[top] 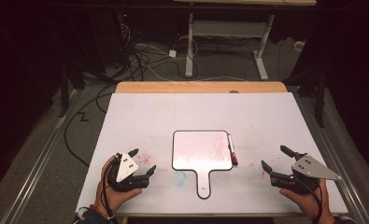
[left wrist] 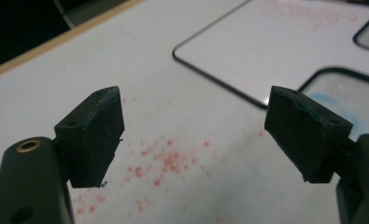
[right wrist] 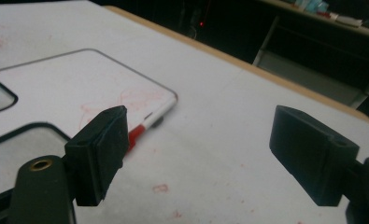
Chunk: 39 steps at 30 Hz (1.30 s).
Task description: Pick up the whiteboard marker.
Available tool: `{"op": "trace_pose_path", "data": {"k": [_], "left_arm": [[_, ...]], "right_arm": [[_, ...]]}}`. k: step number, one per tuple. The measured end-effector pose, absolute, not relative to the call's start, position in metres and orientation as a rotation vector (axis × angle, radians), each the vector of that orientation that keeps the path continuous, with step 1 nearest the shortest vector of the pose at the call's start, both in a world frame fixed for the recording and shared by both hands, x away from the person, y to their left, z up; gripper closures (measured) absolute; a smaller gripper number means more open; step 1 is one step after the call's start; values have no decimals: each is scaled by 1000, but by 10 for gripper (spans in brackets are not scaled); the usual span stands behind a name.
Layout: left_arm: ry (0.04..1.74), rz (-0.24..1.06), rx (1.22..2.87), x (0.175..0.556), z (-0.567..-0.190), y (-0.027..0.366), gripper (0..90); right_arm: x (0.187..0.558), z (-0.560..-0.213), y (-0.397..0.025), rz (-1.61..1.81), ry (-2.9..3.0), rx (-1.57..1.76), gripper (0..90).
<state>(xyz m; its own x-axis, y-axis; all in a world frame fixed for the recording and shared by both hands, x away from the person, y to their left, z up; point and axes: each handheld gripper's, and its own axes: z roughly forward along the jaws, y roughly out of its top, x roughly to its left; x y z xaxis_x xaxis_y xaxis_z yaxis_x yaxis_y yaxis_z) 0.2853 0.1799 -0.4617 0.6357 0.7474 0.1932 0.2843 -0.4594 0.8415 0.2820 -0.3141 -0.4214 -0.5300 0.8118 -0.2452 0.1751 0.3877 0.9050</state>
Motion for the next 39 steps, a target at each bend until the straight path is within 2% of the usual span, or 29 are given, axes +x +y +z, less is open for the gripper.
{"op": "trace_pose_path", "data": {"k": [10, 12, 14, 17, 26, 32, 39], "left_arm": [[790, 663, 2087, 290, -468, 176, 195], [778, 683, 2085, 290, -468, 176, 196], [787, 666, 2089, 289, -469, 176, 197], [778, 665, 2110, 288, -470, 174, 202], [771, 686, 2149, 287, -472, 170, 213], [765, 694, 2172, 286, -474, 169, 213], [774, 685, 2173, 286, -476, 170, 213]], "right_arm": [[295, -430, -316, 1207, 2090, 923, 244], [299, -429, -314, 1224, 2128, 927, 284], [304, -428, -310, 1231, 2192, 909, 361], [313, -429, -303, 1224, 2261, 945, 365], [372, -424, -276, 1204, 2400, 1132, 410], [421, -442, -259, 1141, 2475, 1312, 462], [449, -459, -246, 1054, 2517, 1409, 560]]}}
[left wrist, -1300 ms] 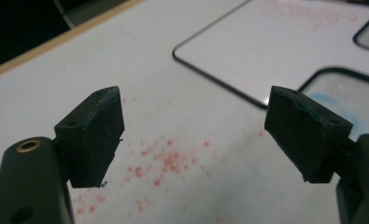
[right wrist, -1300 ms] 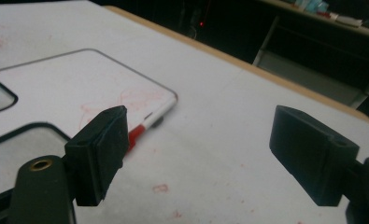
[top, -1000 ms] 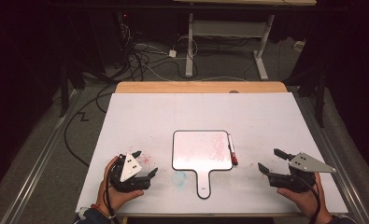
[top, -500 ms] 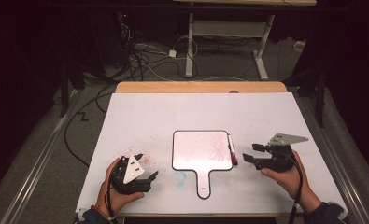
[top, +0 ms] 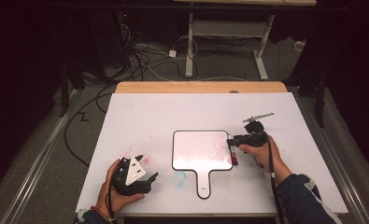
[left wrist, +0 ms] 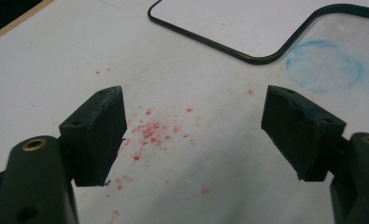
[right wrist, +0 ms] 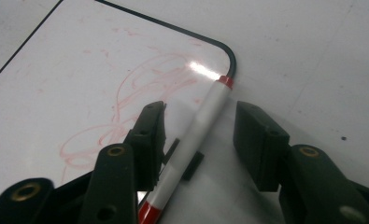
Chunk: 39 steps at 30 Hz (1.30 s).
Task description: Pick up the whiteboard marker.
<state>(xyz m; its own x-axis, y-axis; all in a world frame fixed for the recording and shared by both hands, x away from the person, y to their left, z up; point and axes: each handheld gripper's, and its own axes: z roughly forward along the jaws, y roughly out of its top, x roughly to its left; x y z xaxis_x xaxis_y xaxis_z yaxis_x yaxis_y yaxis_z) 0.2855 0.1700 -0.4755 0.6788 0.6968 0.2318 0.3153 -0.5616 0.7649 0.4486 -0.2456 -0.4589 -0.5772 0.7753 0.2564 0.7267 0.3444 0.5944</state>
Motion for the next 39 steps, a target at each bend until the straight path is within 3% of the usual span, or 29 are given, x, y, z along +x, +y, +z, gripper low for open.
{"op": "trace_pose_path", "data": {"k": [9, 16, 24, 29, 39], "left_arm": [[771, 665, 2186, 286, -476, 168, 213], [784, 638, 2177, 287, -476, 169, 213], [821, 522, 2070, 301, -463, 161, 235], [749, 437, 2014, 320, -443, 123, 264], [661, 254, 1948, 363, -423, 9, 342]], "right_arm": [[451, -458, -238, 1030, 2529, 1372, 809], [449, -454, -234, 1002, 2532, 1301, 815], [424, -420, -231, 1224, 2406, 1129, 815], [408, -405, -227, 1343, 2332, 1065, 815], [383, -400, -215, 1498, 2224, 977, 815]]}}
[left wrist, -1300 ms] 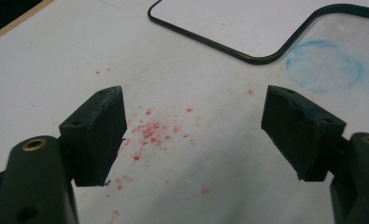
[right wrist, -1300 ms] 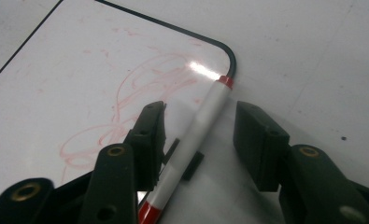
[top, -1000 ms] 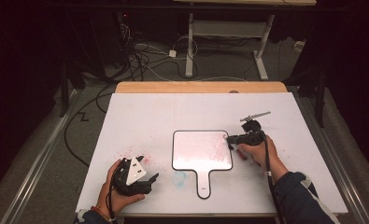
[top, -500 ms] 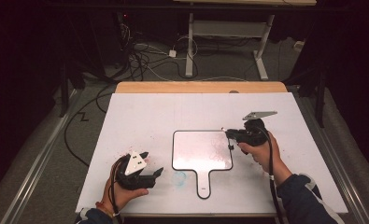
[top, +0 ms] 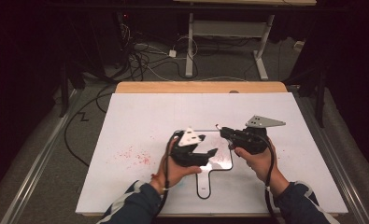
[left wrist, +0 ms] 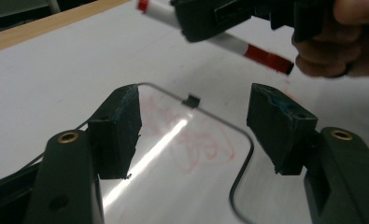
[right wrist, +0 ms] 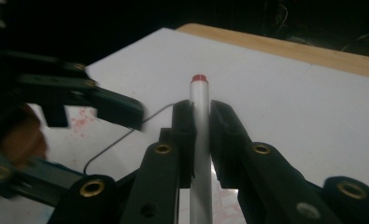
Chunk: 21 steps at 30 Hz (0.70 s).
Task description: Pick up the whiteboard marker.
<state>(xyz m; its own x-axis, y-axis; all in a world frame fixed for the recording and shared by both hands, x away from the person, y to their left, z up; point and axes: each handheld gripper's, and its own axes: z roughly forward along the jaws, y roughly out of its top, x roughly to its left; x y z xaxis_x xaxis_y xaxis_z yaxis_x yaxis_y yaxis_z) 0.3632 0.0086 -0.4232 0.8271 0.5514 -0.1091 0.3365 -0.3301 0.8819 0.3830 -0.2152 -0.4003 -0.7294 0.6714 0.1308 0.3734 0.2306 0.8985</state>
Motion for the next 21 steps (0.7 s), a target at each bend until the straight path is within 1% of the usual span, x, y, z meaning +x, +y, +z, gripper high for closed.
{"op": "trace_pose_path", "data": {"k": [1, 2, 6, 8, 9, 11, 12, 15, 19, 21], "left_arm": [[661, 254, 1948, 363, -423, 9, 349], [673, 167, 1910, 371, -424, -5, 356], [670, 99, 1869, 379, -426, -29, 373], [656, 99, 1869, 379, -425, -36, 427], [652, 103, 1878, 380, -424, -40, 435], [638, 130, 1890, 380, -423, -45, 544], [630, 135, 1904, 381, -422, -47, 556], [599, 162, 1940, 382, -421, -51, 664], [581, 204, 1968, 384, -420, -55, 742], [567, 202, 1984, 387, -422, -55, 769]], "right_arm": [[383, -400, -215, 1498, 2224, 977, 815], [378, -400, -218, 1528, 2180, 983, 815], [371, -401, -225, 1536, 2120, 982, 815], [369, -403, -232, 1540, 2088, 999, 815], [368, -403, -234, 1546, 2081, 1010, 815], [367, -404, -239, 1533, 2063, 1028, 815], [366, -404, -240, 1529, 2058, 1029, 815], [361, -403, -244, 1506, 2040, 1018, 815], [355, -402, -248, 1481, 2017, 996, 814], [352, -402, -249, 1466, 2010, 999, 814]]}}
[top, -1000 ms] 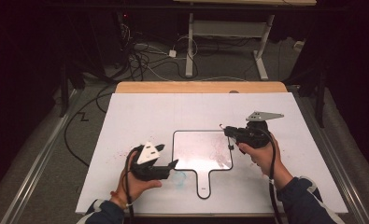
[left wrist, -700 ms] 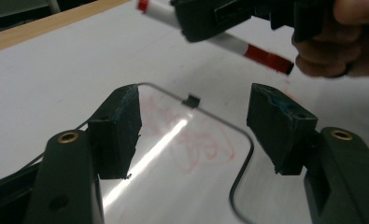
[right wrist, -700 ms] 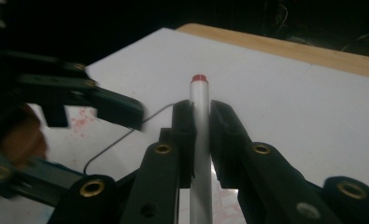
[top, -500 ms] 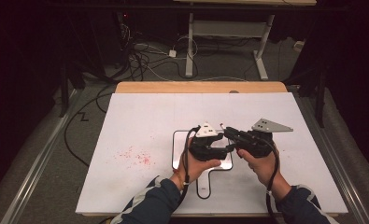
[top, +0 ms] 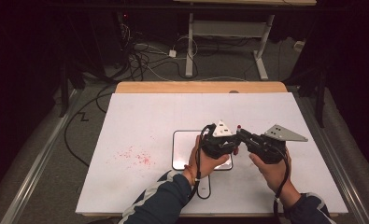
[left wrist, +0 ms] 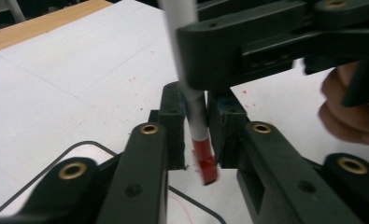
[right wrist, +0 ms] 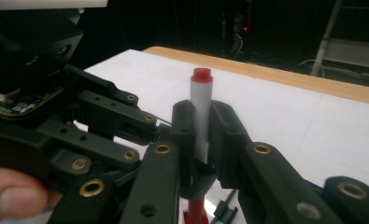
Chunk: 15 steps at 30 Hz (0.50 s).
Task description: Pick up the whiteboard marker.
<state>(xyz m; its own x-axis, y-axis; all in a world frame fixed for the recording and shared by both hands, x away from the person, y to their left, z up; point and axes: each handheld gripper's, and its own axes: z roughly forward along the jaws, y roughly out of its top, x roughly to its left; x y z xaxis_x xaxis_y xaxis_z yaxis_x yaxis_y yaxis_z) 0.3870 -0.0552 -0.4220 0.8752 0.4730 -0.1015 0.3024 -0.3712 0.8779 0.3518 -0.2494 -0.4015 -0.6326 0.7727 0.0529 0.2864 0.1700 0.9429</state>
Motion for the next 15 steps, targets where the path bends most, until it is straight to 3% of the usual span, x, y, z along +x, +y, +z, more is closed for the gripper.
{"op": "trace_pose_path", "data": {"k": [6, 12, 15], "left_arm": [[505, 237, 2022, 394, -428, -54, 784], [496, 236, 2026, 406, -441, -40, 784], [503, 248, 2052, 408, -449, -34, 785]], "right_arm": [[349, -403, -251, 1436, 2000, 1025, 756], [347, -404, -259, 1438, 1989, 1060, 564], [342, -402, -268, 1435, 1986, 1045, 523]]}}
